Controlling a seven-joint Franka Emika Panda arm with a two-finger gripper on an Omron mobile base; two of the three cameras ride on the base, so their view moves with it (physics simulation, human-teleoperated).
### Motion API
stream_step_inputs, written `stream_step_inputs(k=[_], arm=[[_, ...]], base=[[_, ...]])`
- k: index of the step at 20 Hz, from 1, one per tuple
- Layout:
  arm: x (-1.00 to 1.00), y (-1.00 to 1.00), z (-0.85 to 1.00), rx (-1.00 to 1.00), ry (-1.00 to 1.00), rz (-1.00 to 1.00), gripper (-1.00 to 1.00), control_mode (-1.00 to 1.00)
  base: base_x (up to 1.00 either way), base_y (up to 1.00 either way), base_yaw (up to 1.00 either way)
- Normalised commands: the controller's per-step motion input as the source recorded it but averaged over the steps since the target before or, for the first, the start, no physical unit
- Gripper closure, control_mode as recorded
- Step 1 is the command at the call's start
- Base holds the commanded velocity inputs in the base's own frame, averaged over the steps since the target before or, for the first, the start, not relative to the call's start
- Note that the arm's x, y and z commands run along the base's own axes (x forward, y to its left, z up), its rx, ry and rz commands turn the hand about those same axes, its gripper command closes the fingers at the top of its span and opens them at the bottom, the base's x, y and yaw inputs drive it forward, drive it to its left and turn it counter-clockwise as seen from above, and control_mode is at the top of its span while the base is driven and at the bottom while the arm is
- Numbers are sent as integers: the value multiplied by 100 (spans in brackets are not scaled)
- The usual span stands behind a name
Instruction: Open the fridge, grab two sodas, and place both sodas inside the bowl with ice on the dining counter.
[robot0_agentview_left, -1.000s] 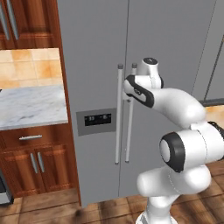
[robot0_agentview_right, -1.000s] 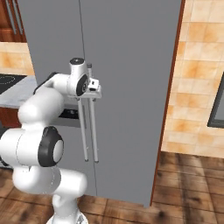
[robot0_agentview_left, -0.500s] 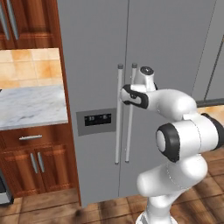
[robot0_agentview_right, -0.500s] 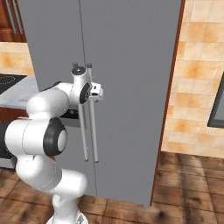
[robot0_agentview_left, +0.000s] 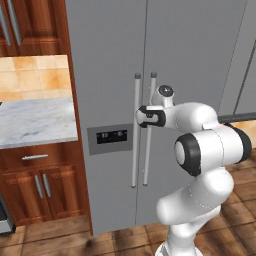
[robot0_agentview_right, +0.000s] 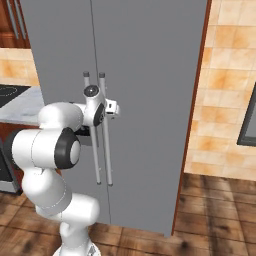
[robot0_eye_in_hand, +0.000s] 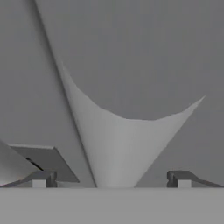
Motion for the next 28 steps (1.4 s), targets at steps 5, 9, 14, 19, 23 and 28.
stream_step_inputs(k=[5,9,14,19,23,28], arm=[[46,-4,0,0,0,-2,-100,-100],[53,0,-3,0,0,-2,-100,-100],[66,0,-7,0,4,0,100,-100],[2,-3,0,-3,8,0,100,-100],[-72,-18,1,-4,0,2,100,-100],[-99,-37,3,-1,-1,1,100,-100]], base=[[0,0,0],[0,0,0],[0,0,0],[0,0,0],[0,0,0],[0,0,0]])
